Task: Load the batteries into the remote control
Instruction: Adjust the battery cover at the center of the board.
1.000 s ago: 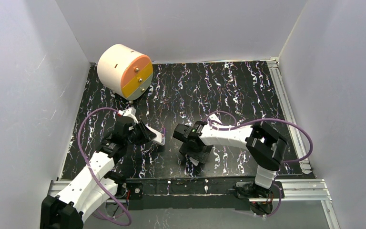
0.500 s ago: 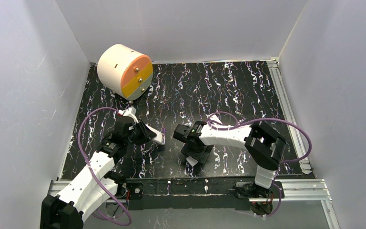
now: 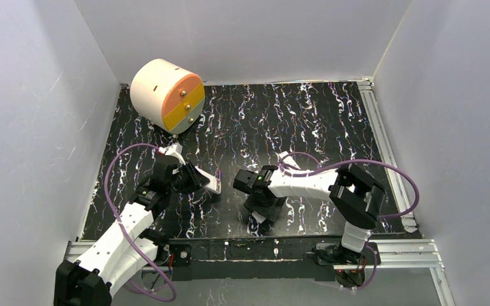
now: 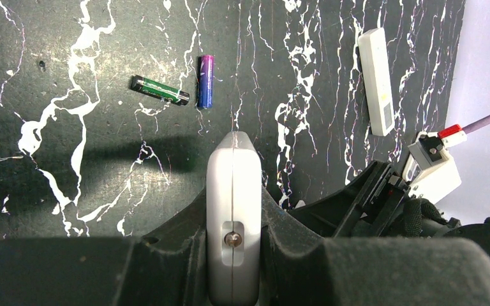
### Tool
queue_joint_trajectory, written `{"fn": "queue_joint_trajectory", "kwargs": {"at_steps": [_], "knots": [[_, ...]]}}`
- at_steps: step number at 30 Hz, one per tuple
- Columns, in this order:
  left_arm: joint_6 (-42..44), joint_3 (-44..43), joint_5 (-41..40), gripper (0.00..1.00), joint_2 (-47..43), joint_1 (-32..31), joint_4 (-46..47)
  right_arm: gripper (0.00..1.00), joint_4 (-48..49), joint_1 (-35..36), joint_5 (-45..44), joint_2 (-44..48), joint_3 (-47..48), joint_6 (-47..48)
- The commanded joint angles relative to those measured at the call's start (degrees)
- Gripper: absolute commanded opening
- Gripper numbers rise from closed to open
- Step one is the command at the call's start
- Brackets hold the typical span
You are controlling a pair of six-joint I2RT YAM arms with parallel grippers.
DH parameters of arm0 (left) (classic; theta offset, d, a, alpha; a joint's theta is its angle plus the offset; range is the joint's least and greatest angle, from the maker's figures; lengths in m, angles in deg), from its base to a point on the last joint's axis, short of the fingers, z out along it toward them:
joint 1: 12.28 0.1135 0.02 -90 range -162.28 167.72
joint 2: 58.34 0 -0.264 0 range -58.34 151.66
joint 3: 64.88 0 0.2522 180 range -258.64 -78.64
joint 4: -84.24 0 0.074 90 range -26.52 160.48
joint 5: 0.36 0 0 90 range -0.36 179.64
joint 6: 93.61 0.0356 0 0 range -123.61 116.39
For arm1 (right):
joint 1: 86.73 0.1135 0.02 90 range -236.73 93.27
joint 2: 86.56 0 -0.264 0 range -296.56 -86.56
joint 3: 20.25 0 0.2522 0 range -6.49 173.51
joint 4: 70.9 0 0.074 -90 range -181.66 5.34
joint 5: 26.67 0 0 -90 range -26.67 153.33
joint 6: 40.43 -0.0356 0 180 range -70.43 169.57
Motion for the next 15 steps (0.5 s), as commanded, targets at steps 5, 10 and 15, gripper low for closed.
{"fn": "queue_joint_trajectory", "kwargs": {"at_steps": [5,10,15], "knots": [[0.8,0.0,0.9,0.0,-0.8,-0.1,0.8,0.54,2.5,0.6,-4.9,0.8,-2.4,-0.3],[2.6,-1.2,5.4,0.0,-0.4,-0.1,0.0,0.51,9.4,-1.8,-15.6,4.2,-3.0,26.9],[4.9,-3.9,5.3,0.0,-0.9,-0.1,-4.9,0.54,23.9,-4.6,-5.1,7.2,-4.8,71.9]]}}
